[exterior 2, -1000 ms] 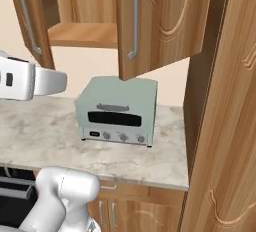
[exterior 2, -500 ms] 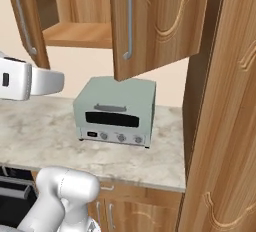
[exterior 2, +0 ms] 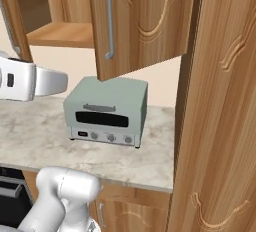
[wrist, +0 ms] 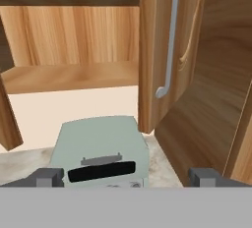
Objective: Close all open cabinet doors.
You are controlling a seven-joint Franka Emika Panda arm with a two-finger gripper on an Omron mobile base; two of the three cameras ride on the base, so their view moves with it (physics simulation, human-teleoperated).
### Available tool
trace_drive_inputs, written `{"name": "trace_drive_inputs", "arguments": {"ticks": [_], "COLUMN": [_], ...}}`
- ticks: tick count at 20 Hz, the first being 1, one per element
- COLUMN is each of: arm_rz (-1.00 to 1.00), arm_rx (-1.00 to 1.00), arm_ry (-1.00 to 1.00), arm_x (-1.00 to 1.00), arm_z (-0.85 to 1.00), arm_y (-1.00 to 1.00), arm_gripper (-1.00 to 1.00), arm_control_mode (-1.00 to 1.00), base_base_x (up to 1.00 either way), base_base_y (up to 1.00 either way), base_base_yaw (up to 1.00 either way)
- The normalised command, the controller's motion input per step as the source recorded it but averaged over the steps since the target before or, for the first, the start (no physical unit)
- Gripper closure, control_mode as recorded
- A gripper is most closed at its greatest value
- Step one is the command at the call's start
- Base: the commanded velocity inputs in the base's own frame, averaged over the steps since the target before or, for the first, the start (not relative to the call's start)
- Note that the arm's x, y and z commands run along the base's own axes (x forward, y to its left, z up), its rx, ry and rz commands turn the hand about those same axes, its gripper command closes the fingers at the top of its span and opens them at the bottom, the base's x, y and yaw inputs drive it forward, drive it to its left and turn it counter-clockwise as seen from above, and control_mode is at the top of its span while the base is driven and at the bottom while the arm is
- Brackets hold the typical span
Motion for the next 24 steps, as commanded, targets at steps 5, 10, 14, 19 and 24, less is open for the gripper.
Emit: {"name": "trace_drive_inputs", "arguments": {"ticks": [5,10,14,19,24], "arm_rz": [0.0,0.0,0.0,0.0,-0.02], "arm_rx": [0.0,0.0,0.0,0.0,0.0], "arm_ry": [0.0,0.0,0.0,0.0,-0.08], "arm_x": [0.0,0.0,0.0,0.0,0.0], "arm_z": [0.0,0.0,0.0,0.0,0.04], "arm_y": [0.0,0.0,0.0,0.0,0.0], "arm_gripper": [-1.0,-1.0,-1.0,-1.0,-1.0], "arm_control_mode": [1.0,1.0,1.0,1.0,-1.0], "base_base_x": [0.16,0.13,0.03,0.02,0.0], "base_base_y": [0.27,0.0,0.0,0.0,0.0], "base_base_yaw": [0.13,0.01,0.0,-0.05,-0.03]}}
